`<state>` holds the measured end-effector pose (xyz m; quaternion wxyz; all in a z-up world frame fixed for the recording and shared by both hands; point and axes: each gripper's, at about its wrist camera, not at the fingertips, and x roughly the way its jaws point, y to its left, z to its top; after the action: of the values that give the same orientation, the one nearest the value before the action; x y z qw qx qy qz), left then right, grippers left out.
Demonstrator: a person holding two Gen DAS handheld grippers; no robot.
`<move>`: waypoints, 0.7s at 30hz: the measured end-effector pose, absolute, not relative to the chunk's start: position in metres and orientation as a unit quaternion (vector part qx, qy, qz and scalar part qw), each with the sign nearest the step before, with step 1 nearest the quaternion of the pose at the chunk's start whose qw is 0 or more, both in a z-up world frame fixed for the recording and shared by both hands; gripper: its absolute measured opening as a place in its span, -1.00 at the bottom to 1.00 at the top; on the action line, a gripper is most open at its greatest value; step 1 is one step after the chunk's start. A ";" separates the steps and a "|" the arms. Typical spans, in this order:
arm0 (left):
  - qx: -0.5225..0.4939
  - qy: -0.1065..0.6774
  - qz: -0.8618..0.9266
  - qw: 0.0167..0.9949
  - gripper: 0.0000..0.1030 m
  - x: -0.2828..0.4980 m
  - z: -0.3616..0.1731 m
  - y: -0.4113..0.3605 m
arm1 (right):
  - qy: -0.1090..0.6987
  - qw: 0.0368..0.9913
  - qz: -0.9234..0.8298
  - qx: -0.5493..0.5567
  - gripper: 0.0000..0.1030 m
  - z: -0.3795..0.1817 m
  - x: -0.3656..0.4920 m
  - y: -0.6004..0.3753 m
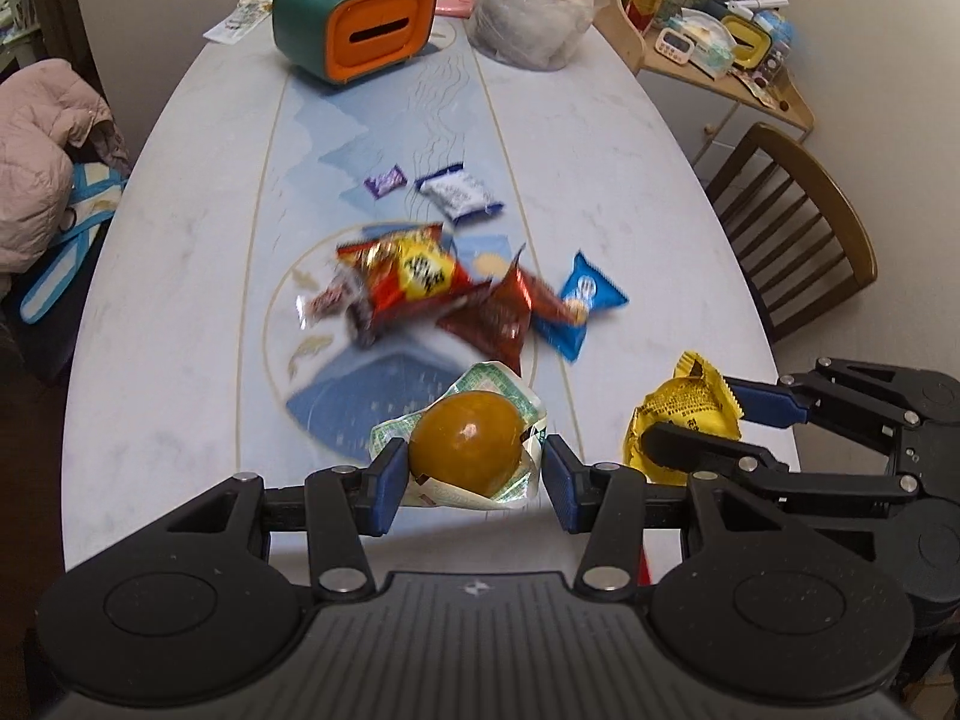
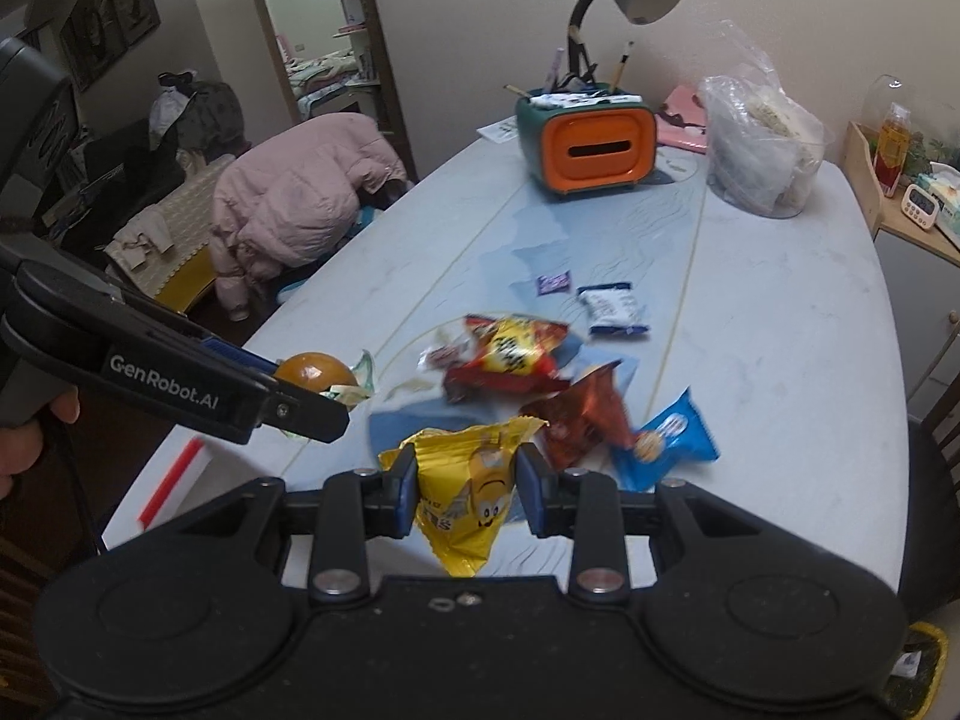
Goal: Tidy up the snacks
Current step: 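Carry the cake packet and M&M's packet into the white box with both grippers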
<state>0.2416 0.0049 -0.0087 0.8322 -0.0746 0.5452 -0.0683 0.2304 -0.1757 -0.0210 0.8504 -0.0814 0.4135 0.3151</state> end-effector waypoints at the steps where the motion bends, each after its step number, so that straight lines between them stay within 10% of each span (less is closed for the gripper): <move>1: -0.075 0.546 -0.068 0.832 -0.08 0.235 -0.010 0.007 | 0.414 0.850 0.317 -0.081 -0.37 -0.022 0.226 -0.174; 21: -0.093 0.602 -0.043 0.792 -0.08 0.145 -0.077 0.038 | 0.485 0.806 0.330 -0.082 -0.37 -0.082 0.151 -0.140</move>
<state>0.1446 0.0382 -0.0771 0.7922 -0.0925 0.6017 -0.0432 0.1513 -0.1396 -0.0817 0.8061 -0.0816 0.4846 0.3297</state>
